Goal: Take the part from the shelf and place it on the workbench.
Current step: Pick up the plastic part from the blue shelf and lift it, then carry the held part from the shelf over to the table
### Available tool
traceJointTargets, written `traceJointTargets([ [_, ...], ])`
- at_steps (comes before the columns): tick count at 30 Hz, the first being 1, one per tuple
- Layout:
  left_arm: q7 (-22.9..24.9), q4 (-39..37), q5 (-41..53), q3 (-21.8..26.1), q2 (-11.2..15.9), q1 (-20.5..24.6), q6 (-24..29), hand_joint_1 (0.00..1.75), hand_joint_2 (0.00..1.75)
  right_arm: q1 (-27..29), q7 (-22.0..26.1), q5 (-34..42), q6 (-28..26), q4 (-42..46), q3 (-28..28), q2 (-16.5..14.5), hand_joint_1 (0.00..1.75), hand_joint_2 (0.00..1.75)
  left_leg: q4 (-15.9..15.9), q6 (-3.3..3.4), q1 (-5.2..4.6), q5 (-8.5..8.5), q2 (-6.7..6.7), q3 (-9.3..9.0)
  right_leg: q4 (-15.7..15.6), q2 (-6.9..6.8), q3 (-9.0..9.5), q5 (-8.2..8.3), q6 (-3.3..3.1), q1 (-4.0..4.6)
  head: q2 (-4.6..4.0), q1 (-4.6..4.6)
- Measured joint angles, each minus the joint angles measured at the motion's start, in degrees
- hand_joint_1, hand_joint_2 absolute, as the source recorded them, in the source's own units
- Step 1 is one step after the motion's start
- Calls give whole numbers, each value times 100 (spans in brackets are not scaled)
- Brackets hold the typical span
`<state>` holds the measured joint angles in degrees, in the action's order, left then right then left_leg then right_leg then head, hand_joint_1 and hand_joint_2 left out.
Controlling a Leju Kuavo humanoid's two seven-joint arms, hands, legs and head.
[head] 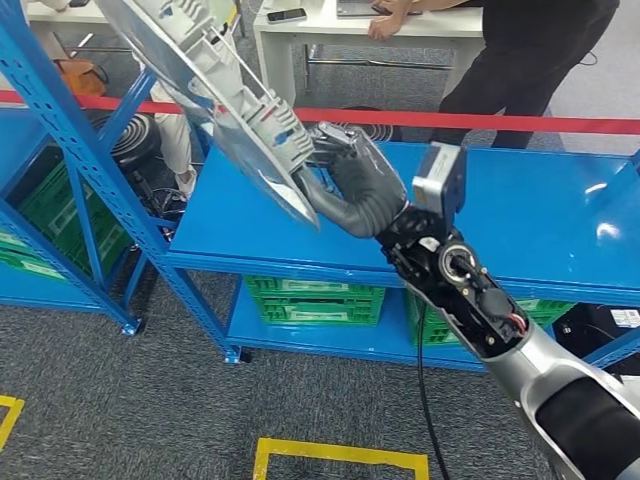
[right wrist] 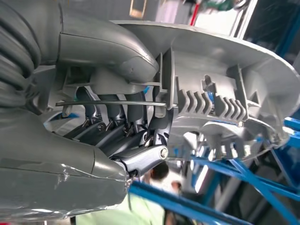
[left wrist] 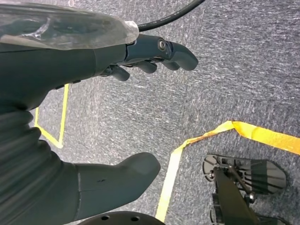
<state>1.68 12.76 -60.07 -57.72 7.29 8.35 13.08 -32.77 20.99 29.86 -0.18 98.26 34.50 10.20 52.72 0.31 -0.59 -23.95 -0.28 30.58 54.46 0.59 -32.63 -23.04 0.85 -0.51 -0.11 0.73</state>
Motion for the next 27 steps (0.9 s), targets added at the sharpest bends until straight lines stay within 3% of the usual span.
traceJointTargets([
  [11,-74,0,-74,0,-11,-60,53,0,175,757,314,-310,-96,638,52,7,175,175,-2,1,0,-4,-1,8,0,-1,-4,-1,1,1,0,-1],
  [27,-82,0,-5,0,-19,-25,52,0,175,1476,612,-844,47,716,371,-143,175,175,-3,2,0,-5,-3,13,0,-3,-5,-2,1,1,0,0],
])
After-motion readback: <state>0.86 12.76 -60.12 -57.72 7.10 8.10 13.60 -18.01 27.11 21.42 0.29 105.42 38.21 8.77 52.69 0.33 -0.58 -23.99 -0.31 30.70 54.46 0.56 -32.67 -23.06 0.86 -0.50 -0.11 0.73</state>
